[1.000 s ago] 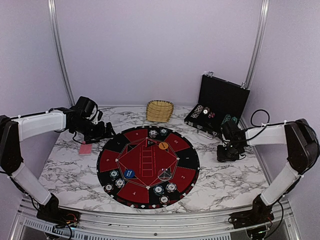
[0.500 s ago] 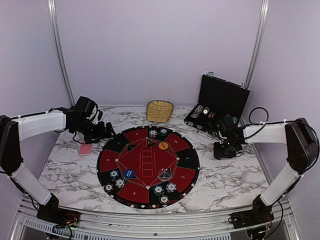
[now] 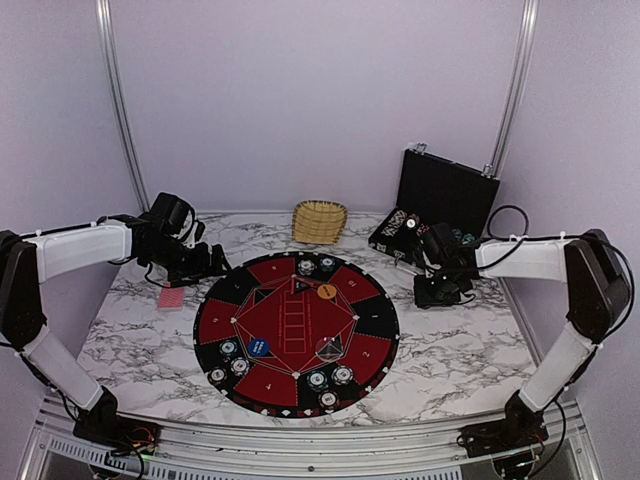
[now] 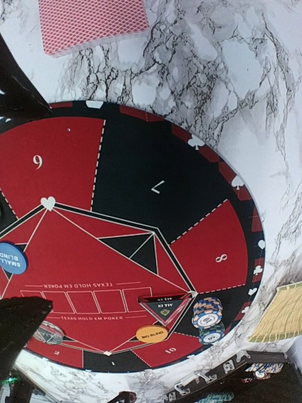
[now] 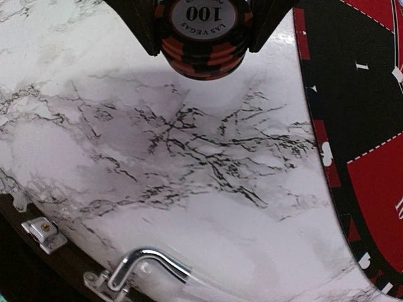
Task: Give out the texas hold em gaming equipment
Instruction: Pick up the pile of poker chips from the center of the board.
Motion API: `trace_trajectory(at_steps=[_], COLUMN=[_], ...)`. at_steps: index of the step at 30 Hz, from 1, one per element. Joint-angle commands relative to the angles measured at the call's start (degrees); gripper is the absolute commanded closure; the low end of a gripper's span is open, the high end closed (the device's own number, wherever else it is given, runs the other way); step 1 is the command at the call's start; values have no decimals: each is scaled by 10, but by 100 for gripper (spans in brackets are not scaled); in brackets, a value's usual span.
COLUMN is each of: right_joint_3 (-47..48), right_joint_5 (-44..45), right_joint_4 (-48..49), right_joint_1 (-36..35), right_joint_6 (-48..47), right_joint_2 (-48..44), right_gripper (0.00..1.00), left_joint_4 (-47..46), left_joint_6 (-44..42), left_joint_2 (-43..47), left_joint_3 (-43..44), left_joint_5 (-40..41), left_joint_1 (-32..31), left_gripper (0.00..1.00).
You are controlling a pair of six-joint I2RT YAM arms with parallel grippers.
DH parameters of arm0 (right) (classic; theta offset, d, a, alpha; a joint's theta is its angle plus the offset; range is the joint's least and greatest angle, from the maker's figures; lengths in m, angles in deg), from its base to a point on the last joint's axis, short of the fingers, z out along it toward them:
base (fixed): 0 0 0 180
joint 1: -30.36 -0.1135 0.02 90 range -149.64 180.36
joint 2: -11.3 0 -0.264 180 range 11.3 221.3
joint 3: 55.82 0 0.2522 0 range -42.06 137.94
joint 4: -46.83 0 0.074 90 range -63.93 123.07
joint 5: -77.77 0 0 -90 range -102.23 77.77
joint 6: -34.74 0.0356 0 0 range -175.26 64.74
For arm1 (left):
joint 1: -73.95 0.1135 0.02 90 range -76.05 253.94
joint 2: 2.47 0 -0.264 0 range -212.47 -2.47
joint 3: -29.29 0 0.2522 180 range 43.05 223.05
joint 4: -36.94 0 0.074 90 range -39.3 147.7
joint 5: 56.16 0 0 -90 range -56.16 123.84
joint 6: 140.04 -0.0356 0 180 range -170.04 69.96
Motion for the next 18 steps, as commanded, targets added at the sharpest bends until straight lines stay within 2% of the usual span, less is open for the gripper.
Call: trace_trajectory(at_steps=[1, 18], right_joint_3=[60, 303], right_joint_5=[15, 18], right_joint_4=[-11, -41], right_joint_1=[-30, -95], right_joint_6=[4, -33], right_joint_2=[32, 223], right_gripper=[71, 71], left_joint_4=[9, 9], left_joint_6=[-8, -15], left_joint_2=[3, 16], left_joint_3=[-1, -12], left_joint_5=[-3, -13], left_joint_1=[5, 13], left_gripper=[1, 1])
